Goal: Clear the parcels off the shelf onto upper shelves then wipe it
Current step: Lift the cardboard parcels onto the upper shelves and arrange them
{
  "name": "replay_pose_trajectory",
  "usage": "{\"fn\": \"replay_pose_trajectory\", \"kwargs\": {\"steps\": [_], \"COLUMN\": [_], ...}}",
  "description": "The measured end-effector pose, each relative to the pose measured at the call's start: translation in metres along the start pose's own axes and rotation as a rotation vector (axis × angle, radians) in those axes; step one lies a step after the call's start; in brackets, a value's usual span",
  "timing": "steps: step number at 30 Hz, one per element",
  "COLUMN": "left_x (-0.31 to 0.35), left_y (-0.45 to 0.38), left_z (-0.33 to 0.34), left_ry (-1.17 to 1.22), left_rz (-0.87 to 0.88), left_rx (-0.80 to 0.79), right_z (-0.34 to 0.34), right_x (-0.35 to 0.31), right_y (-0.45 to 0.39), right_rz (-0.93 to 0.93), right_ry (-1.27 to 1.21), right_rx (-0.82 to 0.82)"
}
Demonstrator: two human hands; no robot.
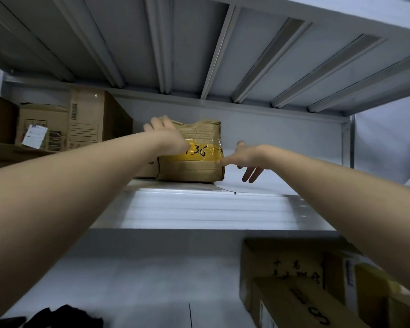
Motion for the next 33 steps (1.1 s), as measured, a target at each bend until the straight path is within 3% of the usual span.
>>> {"fn": "replay_pose_trajectory", "kwargs": {"steps": [5, 16, 22, 33], "left_x": [0.012, 0.036, 0.052, 0.076], "left_y": [0.032, 0.096, 0.147, 0.237], "left_z": [0.008, 0.008, 0.006, 0.028], "left_ry": [-0.071, 0.04, 0.022, 0.278], "left_rz": [0.189, 0.331, 0.39, 0.395], "left_rx": [0.028, -0.123, -0.004, 0.11], "right_z": [0.0, -0.014, -0.03, -0.036], "right_x": [-0.003, -0.001, 0.022, 0.075], "right_y": [0.026, 0.088, 0.132, 0.222], "right_rz": [0.006, -0.058, -0.093, -0.187], "right_ry": [-0.004, 0.07, 0.139, 0.191], "right_rx": [0.036, 0.165, 0.229, 0.517]}}
Point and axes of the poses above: each hand's wrist, its own y-axis away from the middle knuckle, its own z-axis out of the palm, x = y × z, the point moved 4 cm from there along -y, towards the middle knuckle, and after that the axes turned 15 degrees about -z, right-handed, at the moved point
